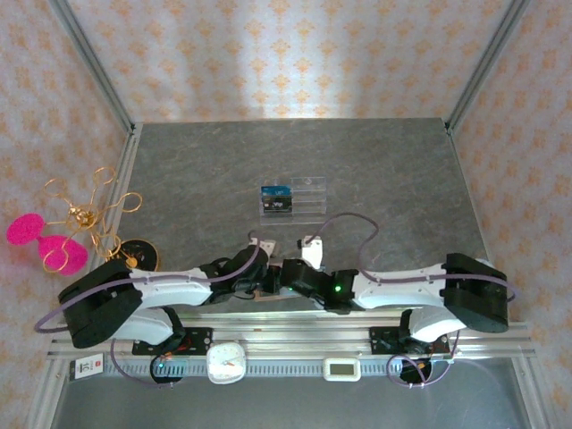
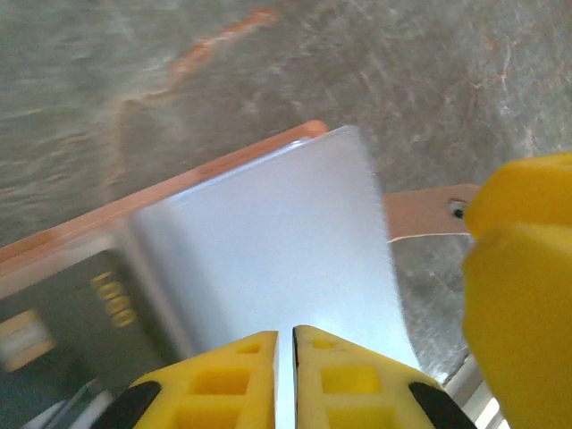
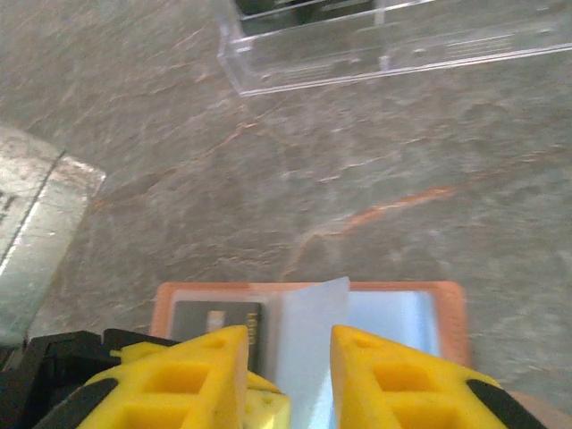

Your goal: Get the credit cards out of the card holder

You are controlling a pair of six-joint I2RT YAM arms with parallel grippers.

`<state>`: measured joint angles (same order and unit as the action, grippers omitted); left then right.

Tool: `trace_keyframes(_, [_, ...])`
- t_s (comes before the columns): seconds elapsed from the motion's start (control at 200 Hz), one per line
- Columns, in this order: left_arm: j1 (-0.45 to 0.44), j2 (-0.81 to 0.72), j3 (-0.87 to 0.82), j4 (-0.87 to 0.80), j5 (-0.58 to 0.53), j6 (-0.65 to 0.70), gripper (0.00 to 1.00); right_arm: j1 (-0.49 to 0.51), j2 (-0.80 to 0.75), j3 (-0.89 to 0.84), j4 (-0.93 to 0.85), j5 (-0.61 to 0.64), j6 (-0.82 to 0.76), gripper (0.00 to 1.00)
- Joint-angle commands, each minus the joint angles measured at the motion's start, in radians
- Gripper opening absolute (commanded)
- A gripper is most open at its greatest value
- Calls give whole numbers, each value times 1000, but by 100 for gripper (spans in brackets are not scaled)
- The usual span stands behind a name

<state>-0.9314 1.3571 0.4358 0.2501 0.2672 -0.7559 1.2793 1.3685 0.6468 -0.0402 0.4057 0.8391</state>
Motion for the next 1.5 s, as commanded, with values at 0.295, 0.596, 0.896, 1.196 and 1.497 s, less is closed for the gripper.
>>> trace_keyframes(0.295, [-32, -73, 7, 20, -83, -11, 37, -2, -255, -114, -94, 169, 28, 28])
trace_keyframes(0.596, [25, -466, -152, -206, -287, -29, 31, -89, -206, -92, 163, -221, -203, 32])
trace_keyframes(0.896, [105, -414, -230, -88, -160, 16, 18, -148, 136, 79, 158, -684, -239, 23])
trace_keyframes(1.196, [105, -279, -240, -53, -128, 26, 4, -189, 229, 78, 120, -670, -147, 21])
trace_keyframes(1.497, [79, -308, -235, -112, -116, 28, 2, -208, 254, 65, 91, -625, -103, 20])
